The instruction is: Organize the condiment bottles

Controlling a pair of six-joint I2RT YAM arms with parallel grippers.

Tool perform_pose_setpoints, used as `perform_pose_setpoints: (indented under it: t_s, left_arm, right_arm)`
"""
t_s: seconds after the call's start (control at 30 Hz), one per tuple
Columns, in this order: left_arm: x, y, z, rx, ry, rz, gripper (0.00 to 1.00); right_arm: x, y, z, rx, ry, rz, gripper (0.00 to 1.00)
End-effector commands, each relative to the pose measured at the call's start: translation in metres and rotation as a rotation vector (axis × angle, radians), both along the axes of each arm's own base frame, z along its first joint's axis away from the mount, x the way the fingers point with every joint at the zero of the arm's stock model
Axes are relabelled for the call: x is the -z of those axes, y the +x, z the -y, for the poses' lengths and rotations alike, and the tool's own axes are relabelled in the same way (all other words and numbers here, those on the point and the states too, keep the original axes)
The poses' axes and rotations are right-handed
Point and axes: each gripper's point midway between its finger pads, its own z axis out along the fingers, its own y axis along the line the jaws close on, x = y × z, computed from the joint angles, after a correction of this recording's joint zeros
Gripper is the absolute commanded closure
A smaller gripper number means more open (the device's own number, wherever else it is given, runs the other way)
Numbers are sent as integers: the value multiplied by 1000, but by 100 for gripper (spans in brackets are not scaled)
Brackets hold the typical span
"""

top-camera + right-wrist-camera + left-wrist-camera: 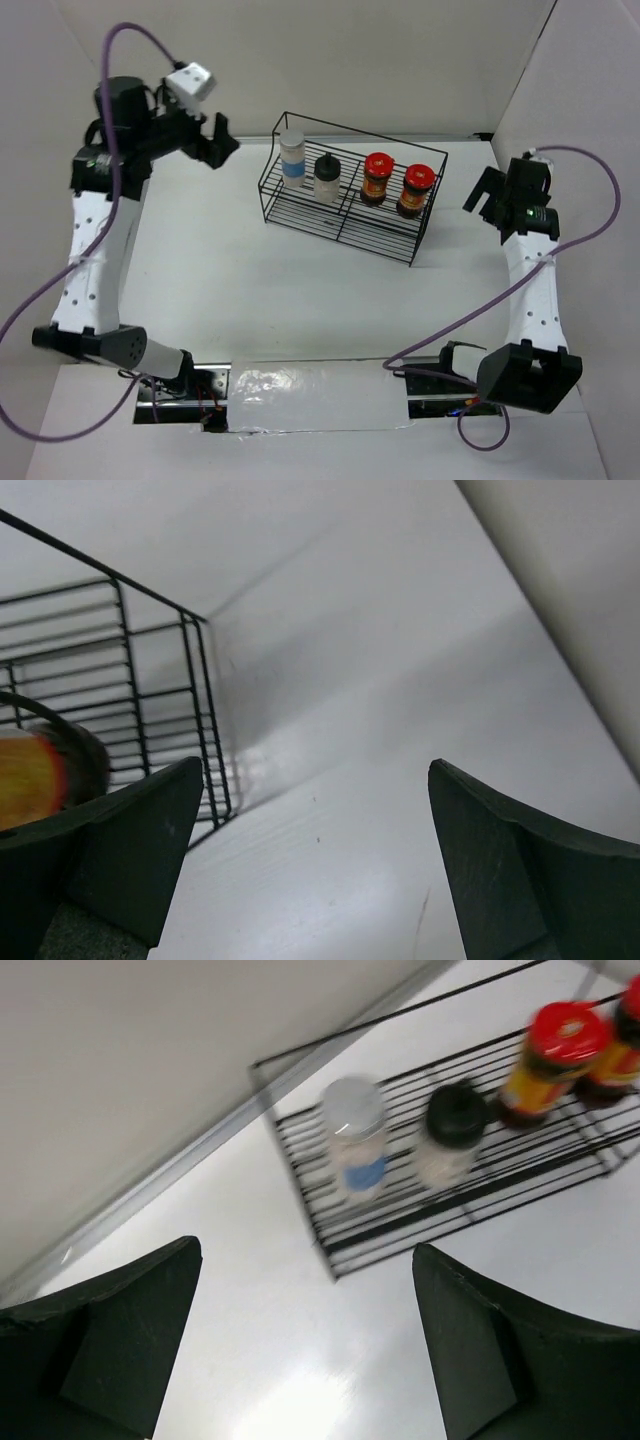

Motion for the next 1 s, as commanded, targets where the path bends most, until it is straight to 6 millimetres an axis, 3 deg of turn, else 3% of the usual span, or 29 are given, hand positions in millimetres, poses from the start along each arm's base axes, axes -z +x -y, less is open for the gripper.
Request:
perform_pose_setpoints:
  t_s: [0.0,0.03,0.07,0.13,0.17,0.23,0.27,0.37,0.53,0.73,0.97]
  left_arm:
    - [57,-10,-67,-185,11,-204,1]
    - [68,-13,-76,-218,-1,-241,1]
    - [86,-19,-105,-304,-15,-293,1]
    - [111,-30,-127,-388,-57,-402,1]
    - [138,-37,-145,-451,-96,-509,1]
    - [163,-45,-161,-513,-128,-610,1]
    - [187,-51,-174,-557,-142,-689,1]
    - [225,-71,-180,-588,-178,-808,1]
    - [255,-96,-164,-543,-211,-860,1]
    - [250,-106,-164,-539,-176,-801,1]
    - [247,-113,-159,-521,-181,-801,1]
  right_arm:
    - [0,-16,-3,85,90,101,0]
    - [16,-21,-4,95,101,74,0]
    - [17,-26,-4,112,105,82,0]
    - [31,-33,-3,159,127,62,0]
    - [40,-36,-5,176,148,50,0]
    - [48,-39,-9,184,174,37,0]
    - [52,-40,-10,193,187,27,0]
    - [63,-45,-14,225,230,-17,0]
    - [70,-52,-18,199,228,-88,0]
    - [71,-58,-29,132,238,-78,0]
    - [56,-58,-37,87,212,-8,0]
